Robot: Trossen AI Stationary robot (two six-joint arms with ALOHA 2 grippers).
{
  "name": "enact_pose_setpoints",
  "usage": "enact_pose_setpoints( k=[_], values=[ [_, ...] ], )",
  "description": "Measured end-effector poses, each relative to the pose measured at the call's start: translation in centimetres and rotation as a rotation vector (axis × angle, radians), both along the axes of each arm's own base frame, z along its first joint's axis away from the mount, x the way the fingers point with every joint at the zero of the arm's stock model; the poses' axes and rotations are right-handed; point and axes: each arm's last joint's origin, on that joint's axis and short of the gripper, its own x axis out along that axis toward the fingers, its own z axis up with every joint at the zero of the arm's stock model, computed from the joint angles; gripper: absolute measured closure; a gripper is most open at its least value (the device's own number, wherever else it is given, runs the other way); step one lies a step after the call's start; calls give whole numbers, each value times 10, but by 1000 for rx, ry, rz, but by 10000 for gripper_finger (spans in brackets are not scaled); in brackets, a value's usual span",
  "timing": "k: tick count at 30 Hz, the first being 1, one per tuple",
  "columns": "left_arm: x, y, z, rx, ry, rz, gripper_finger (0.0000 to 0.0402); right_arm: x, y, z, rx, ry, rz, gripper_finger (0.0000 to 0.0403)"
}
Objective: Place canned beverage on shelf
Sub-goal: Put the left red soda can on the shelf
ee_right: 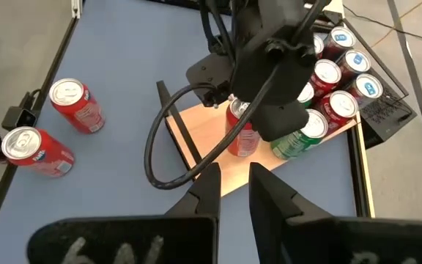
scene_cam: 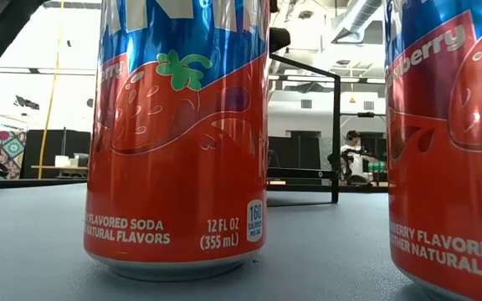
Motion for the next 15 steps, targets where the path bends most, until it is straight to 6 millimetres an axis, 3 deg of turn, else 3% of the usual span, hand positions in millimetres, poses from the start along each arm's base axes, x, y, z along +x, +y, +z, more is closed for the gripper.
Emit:
enact_pose_setpoints(
  k=[8, 15],
  values=[
    [-1, -4, -1, -111, 7, -50, 114, -12, 0, 4, 8, -18, -1, 344],
    [0, -4, -5, -54, 36, -186, 109, -14, -1, 5, 9, -21, 0, 344]
  ],
)
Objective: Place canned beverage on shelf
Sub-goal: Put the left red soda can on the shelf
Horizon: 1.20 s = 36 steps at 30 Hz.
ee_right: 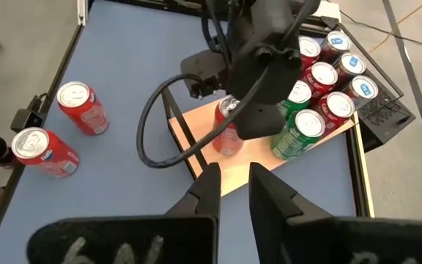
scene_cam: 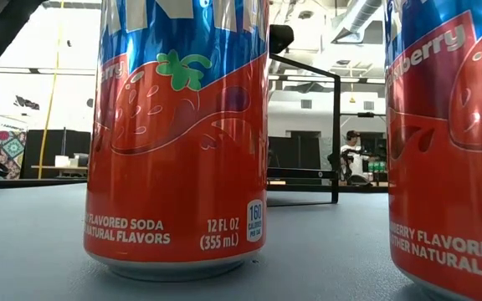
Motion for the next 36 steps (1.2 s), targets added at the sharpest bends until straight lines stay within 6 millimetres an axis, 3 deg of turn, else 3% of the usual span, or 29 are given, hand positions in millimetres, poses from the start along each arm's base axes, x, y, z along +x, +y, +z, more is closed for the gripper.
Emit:
enact_pose_setpoints(
  k=[10, 18, 28, 36],
  values=[
    [1, -1, 1, 48, 16, -245, 108, -1, 0, -2, -35, 26, 33, 344],
    [1, 2, 1, 192, 67, -474, 107, -2, 0, -2, -54, 32, 50, 344],
    [8, 1, 3, 76, -57, -330, 107, -2, 0, -3, -61, 38, 57, 344],
    [4, 1, 2, 28, -28, -296, 107, -2, 0, -3, -63, 37, 62, 344]
  ],
)
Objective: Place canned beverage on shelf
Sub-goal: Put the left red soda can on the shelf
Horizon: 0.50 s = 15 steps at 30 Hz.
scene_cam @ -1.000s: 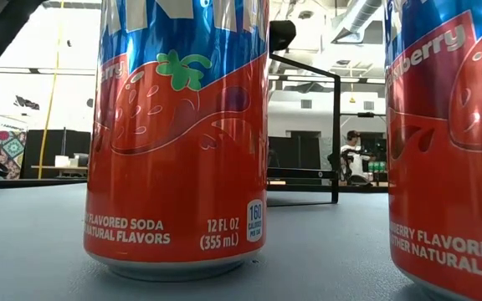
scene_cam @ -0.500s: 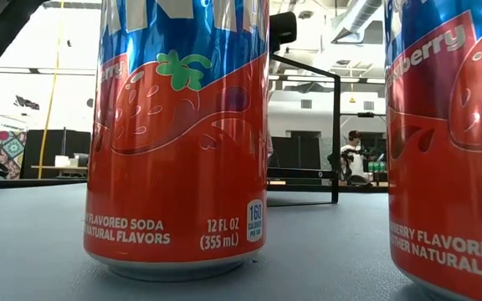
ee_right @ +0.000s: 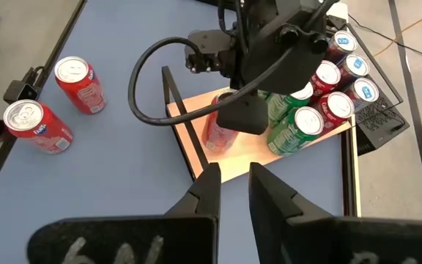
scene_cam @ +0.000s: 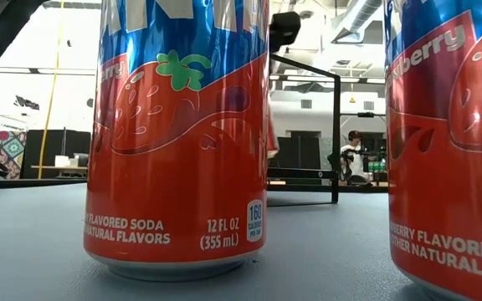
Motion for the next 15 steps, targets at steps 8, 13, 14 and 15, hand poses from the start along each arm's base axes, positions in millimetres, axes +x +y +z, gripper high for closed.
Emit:
enact_pose_setpoints(
  k=[8, 13, 14, 15],
  values=[
    [-1, 1, 0, -59, 0, 91, 94, 0, 2, 0, 54, 4, 54, 344],
    [-1, 2, 1, -67, -9, 117, 76, 0, 2, 0, 59, 1, 52, 344],
    [-1, 2, 1, -66, -8, 116, 72, 0, 2, 0, 60, -2, 52, 344],
    [-1, 3, 1, -64, -8, 111, 69, 1, 2, 1, 60, -7, 52, 344]
  ],
)
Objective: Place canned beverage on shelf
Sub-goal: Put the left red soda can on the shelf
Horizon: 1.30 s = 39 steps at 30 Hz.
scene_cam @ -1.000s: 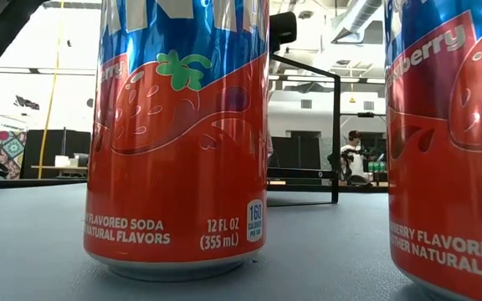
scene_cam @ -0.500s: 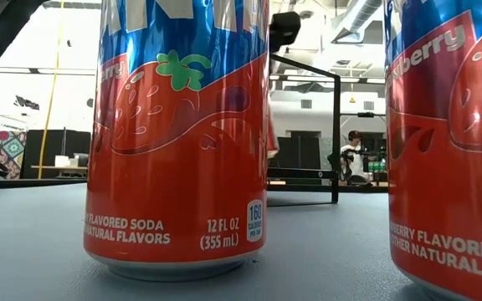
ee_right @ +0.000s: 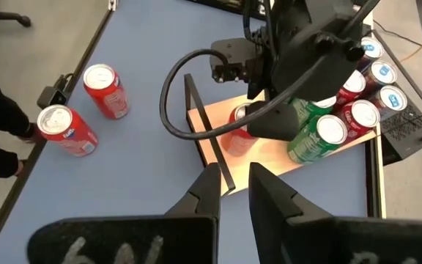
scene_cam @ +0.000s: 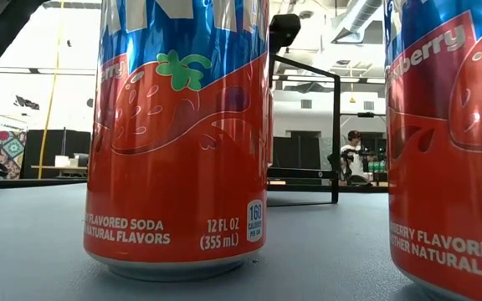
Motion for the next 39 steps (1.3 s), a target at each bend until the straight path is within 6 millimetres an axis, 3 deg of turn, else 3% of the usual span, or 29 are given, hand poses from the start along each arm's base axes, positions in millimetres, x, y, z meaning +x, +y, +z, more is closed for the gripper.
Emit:
enact_pose_setpoints(
  k=[5, 8, 13, 18, 24, 28, 34, 39],
  values=[
    [0, -1, 0, 58, 2, 26, 61, 0, 0, 0, -1, -1, 1, 344],
    [0, -5, 10, 128, -64, 126, 61, 0, 0, 0, -4, -2, 3, 344],
    [-16, -18, 60, 164, -289, 284, 61, 1, -2, 0, -22, -8, 11, 344],
    [-52, -33, 102, 227, -429, 485, 61, 9, -9, 1, -32, -32, -22, 344],
    [-101, -56, 139, 265, -644, 831, 61, 47, -24, -13, -120, -46, 4, 344],
    [-131, -73, 157, 12, -773, 1019, 60, 84, -35, -30, -138, -67, 95, 334],
    [-169, -89, 179, -462, -837, 1256, 61, 144, -45, -65, -168, -50, 186, 288],
    [-183, -101, 181, -612, -776, 1300, 61, 188, -48, -107, -181, 46, 235, 232]
  ],
)
